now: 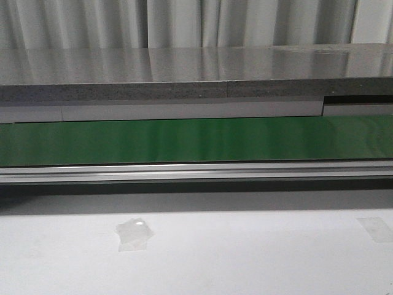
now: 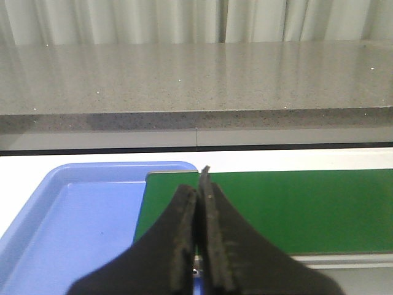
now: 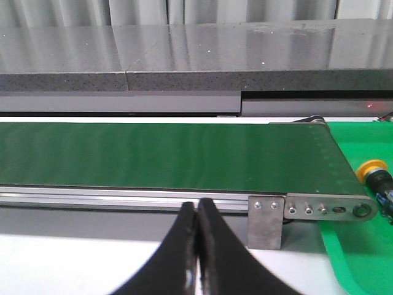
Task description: Move button from left to right
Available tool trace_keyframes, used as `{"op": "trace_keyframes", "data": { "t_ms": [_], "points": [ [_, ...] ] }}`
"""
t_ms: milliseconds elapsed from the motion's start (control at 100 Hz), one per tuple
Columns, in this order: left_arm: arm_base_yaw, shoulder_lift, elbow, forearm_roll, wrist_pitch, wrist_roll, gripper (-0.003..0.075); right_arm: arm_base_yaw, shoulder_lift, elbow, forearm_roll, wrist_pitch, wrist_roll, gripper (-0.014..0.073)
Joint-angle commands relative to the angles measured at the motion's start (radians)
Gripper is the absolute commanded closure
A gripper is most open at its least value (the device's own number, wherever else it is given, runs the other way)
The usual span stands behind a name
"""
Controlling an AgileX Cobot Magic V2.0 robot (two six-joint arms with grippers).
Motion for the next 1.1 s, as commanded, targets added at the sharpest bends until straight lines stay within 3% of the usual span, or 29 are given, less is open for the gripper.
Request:
{"op": "trace_keyframes", "data": {
  "t_ms": [0, 80, 150, 560, 840, 1090],
  "points": [
    [-0.006, 0.011, -0.022, 0.055, -0.121, -0.052, 0.0740, 0.003, -0.019, -0.016, -0.014, -0.088, -0.003, 0.0661],
    [-0.006, 0.003, -0.004, 0.196, -0.170, -0.238, 0.0740, 0.003, -0.019, -0.016, -0.014, -0.088, -0.003, 0.0661],
    [-0.006, -0.014, 0.030, 0.264, -0.216, -0.310, 0.0740, 0.003, -0.019, -0.016, -0.014, -0.088, -0.003, 0.0661],
    [-0.010, -0.265, 0.270, 0.268, -0.270, -0.310, 0.0740, 0.003, -0.019, -0.016, -0.014, -0.088, -0.003, 0.0661],
    [-0.097, -0.261, 0.327, 0.305, -0.308, -0.315, 0.0740, 0.003, -0.019, -0.016, -0.014, -0.089, -0.003, 0.0661],
    [-0.100, -0.261, 0.354, 0.305, -0.376, -0.316, 0.0740, 0.003, -0.019, -0.016, -0.014, -0.089, -0.003, 0.0661]
  ]
}}
